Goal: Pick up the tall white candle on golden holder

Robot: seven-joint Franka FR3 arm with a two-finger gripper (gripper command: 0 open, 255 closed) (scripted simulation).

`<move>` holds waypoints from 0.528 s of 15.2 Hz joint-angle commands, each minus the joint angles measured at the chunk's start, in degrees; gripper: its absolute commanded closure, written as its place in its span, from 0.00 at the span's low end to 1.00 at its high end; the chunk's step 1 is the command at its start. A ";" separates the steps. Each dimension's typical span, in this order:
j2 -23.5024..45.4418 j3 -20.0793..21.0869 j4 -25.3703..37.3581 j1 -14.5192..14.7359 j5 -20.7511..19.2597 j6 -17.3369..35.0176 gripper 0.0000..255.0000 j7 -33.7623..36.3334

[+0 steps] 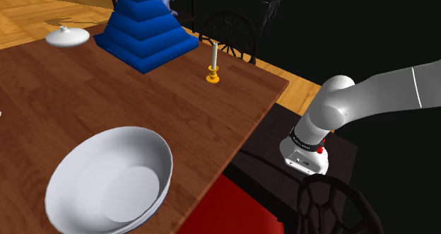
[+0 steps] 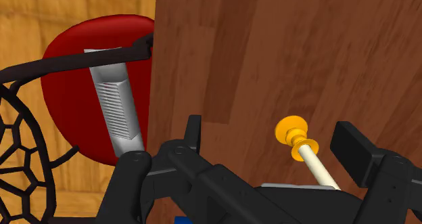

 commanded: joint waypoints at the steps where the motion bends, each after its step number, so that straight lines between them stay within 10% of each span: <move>1: 0.00 0.00 0.00 0.00 0.00 0.00 0.00 0.00; 8: 7.60 9.07 4.48 1.31 1.39 8.08 0.00 8.40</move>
